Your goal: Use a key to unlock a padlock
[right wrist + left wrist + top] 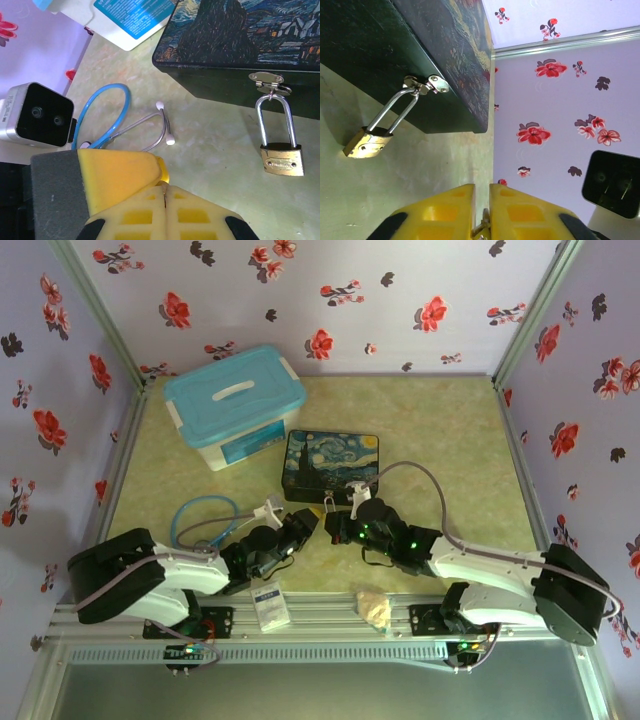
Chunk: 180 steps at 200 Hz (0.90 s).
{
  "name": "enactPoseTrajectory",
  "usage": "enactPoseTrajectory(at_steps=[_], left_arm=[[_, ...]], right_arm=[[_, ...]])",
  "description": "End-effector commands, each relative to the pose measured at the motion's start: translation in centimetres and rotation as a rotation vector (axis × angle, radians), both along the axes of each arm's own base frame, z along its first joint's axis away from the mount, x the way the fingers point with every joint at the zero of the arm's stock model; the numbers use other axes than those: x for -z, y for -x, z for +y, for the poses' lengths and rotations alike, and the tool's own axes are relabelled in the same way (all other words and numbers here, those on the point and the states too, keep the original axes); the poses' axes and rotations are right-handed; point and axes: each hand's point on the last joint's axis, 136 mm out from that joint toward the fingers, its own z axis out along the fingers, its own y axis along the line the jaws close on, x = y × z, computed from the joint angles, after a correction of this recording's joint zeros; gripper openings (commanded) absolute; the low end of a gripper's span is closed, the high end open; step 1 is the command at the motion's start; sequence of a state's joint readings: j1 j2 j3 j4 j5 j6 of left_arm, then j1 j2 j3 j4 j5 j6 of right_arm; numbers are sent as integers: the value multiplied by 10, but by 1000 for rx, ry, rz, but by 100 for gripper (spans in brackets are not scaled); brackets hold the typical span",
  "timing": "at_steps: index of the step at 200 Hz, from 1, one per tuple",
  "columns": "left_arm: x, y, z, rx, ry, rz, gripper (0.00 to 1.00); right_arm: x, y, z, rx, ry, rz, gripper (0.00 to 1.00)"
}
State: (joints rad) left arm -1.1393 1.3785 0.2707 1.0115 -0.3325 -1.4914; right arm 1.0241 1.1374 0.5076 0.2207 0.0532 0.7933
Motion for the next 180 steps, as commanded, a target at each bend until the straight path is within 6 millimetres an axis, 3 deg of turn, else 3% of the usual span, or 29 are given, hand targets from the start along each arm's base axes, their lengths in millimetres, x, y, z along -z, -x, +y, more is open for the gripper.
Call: enactPoseTrajectory(at_steps=[1, 15, 37, 44, 57, 79, 83, 95, 107, 140, 180], left_arm=[[-12, 0, -6, 8, 22, -34, 5], [-10, 0, -5, 9, 18, -32, 0], [-10, 1, -5, 16, 11, -42, 0], [-12, 1, -5, 18, 4, -54, 0], [-16, 2, -3, 25, -14, -82, 0], [-21, 4, 2, 62, -122, -146, 0], [-30, 4, -2, 74, -148, -164, 0], [-35, 6, -2, 121, -315, -184, 0], [-57, 9, -3, 161, -376, -262, 0], [-97, 9, 13, 161, -322, -391, 0], [-141, 18, 14, 237, -230, -528, 0]], right_arm=[[-7, -1, 7, -15, -8, -25, 0], [-8, -1, 8, -19, -10, -28, 0], [-8, 1, 7, -21, -16, -29, 1], [-10, 1, 5, -18, -22, -31, 16], [-14, 1, -1, -4, -38, -44, 60], [-42, 7, -5, -76, -114, -148, 94], [-47, 7, -7, -79, -132, -165, 99], [-62, 5, -13, -90, -206, -188, 99], [-75, 3, -18, -116, -309, -188, 99], [-121, 9, -30, -195, -636, -239, 96], [-157, 22, -23, -305, -783, -288, 88]])
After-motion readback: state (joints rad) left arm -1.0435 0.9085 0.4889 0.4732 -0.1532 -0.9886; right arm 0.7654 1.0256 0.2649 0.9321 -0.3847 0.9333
